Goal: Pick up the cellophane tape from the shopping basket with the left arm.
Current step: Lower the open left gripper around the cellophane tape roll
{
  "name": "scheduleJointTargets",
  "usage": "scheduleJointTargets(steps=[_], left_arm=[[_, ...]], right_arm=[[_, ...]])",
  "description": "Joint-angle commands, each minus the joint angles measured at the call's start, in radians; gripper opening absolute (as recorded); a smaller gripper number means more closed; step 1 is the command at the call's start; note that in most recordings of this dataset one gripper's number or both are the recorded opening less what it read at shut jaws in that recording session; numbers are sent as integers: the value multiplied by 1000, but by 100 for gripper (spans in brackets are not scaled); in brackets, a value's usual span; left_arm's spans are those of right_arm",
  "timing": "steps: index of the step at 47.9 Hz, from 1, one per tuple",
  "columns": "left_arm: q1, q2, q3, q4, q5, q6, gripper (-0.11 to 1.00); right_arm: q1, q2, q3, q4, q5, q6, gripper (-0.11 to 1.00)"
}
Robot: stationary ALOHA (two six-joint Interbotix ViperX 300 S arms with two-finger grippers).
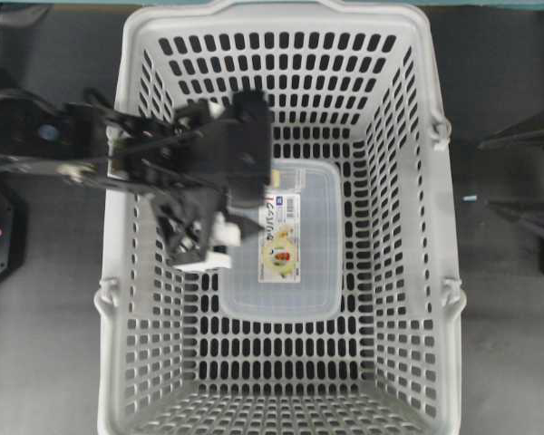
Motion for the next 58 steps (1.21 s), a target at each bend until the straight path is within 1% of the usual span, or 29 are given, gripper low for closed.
scheduleJointTargets(steps=[1, 4, 6, 7, 12, 17, 24, 43, 50, 53, 56, 57, 58], left_arm=[[-14, 34, -51, 3, 11, -2, 74], [-17, 66, -66, 3, 17, -3, 86], [-20, 87, -75, 3, 20, -5, 90], [-21, 97, -78, 3, 21, -3, 91], [-31, 164, -107, 2, 32, -3, 89], [-46, 227, -135, 3, 80, -3, 89], [-60, 291, -161, 2, 129, 0, 89], [-57, 344, -152, 3, 129, 3, 89], [-55, 348, -152, 3, 112, 6, 87], [-54, 347, -152, 3, 110, 6, 84], [-52, 345, -152, 3, 112, 6, 76], [-52, 344, -152, 3, 112, 6, 72], [-52, 344, -152, 3, 112, 6, 66]], right_arm=[[3, 2, -23, 3, -3, 2, 82], [3, -3, -21, 3, -3, 2, 81], [3, -8, -21, 3, -3, 2, 80], [3, -9, -21, 3, -3, 2, 80], [2, -21, -15, 3, -9, 11, 79], [3, -32, -14, 3, -9, 32, 79], [3, -40, -12, 3, -3, 40, 79], [11, -43, -8, 3, -3, 40, 79], [14, -43, -6, 5, -3, 40, 79], [15, -41, -6, 3, -3, 40, 79], [17, -43, -6, 5, -3, 40, 79], [17, -43, -6, 3, -3, 40, 79], [17, -43, -6, 5, -3, 40, 79]])
